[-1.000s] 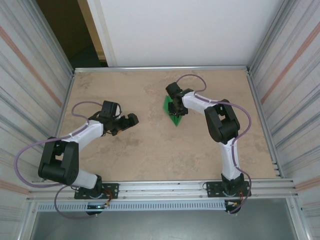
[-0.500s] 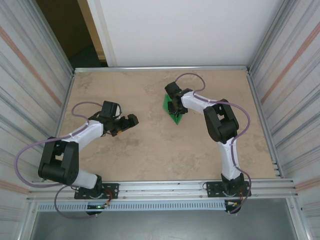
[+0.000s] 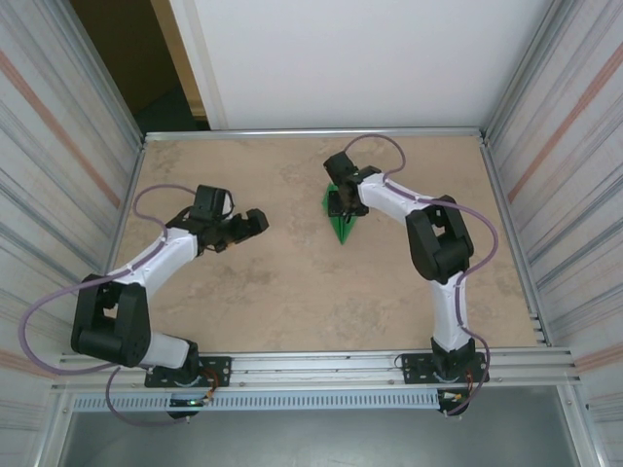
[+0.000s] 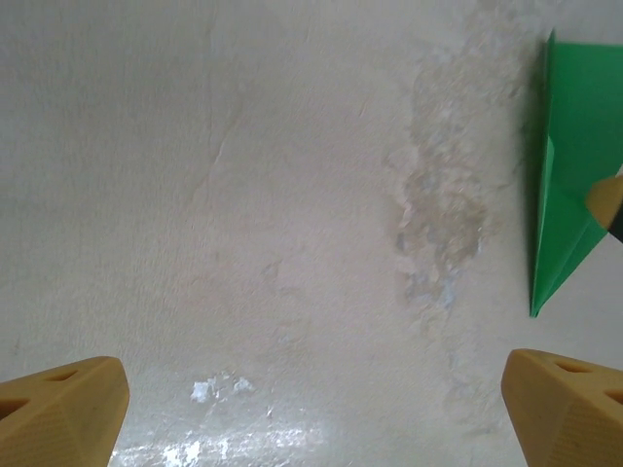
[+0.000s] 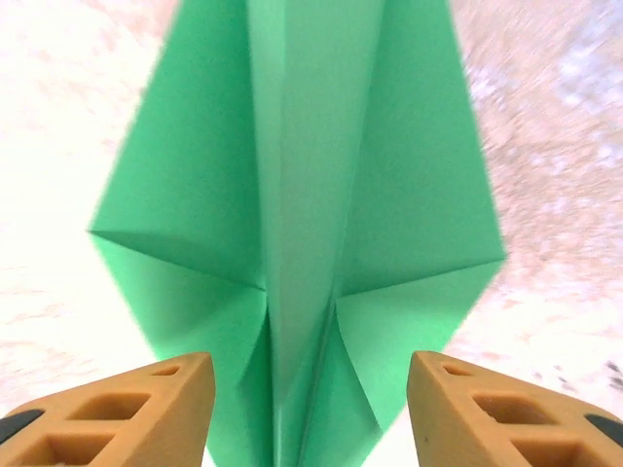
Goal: Fold a paper plane with a square sheet of paper (pick it up from the middle)
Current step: Move a paper plane to the center of the table, then reset both arms
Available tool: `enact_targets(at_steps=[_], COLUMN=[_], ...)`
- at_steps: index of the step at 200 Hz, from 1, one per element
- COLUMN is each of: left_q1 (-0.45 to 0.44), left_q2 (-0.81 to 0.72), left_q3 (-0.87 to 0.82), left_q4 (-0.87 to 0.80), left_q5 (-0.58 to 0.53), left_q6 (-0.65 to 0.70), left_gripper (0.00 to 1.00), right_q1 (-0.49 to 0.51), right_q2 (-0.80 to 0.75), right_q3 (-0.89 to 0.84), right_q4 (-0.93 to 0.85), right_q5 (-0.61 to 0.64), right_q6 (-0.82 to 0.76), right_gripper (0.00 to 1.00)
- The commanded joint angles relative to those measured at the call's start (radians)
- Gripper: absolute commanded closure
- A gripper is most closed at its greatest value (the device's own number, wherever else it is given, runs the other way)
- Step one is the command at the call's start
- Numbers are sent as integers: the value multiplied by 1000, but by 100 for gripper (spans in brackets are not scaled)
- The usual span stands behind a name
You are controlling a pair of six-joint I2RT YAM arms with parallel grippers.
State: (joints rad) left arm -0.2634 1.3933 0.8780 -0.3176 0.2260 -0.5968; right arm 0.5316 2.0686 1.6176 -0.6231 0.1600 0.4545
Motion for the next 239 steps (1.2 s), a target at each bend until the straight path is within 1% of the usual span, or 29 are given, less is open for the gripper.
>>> enact_targets(at_steps=[1,23,48,57,70,84,116,129,145,152,164,174,184,200,222,239], left_q1=[4,17,48,62,89,113,135,150,150,151,154,155,155,154,154,158], left_q2=[-59,-101,-175,-209,-260,-315,-439,-473,-496,-498,-494,-472,-438,-371,-298,-230], left_q3=[53,70,40,14,-31,-89,-249,-299,-396,-432,-459,-476,-484,-493,-531,-557], left_q4=[-32,-38,-14,6,28,57,162,198,356,417,464,520,569,636,809,953], left_q5=[-80,-148,-247,-289,-345,-432,-628,-649,-681,-689,-668,-640,-621,-596,-495,-415], left_q6=[30,47,63,72,76,87,157,204,296,320,339,367,410,474,553,604], left_gripper=[1,1,1,1,1,1,1,1,1,1,1,1,1,1,1,1], right_q1=[-14,-33,-88,-118,-163,-219,-370,-438,-516,-544,-569,-571,-572,-572,-572,-574], right_q2=[-140,-266,-451,-518,-622,-721,-870,-898,-911,-905,-893,-878,-865,-833,-790,-761], right_q3=[-14,-76,-226,-292,-397,-508,-726,-804,-882,-911,-969,-1026,-1077,-1107,-1134,-1168], right_q4=[-15,12,91,131,194,260,387,447,522,558,655,762,846,907,1001,1119], right_q5=[13,49,102,138,186,225,297,298,260,241,241,274,278,264,225,146], right_q6=[-7,-3,-1,-9,-24,-38,-60,-64,-60,-60,-81,-105,-120,-156,-213,-250], right_gripper=[41,36,28,22,12,0,1,1,1,1,1,1,1,1,1,1])
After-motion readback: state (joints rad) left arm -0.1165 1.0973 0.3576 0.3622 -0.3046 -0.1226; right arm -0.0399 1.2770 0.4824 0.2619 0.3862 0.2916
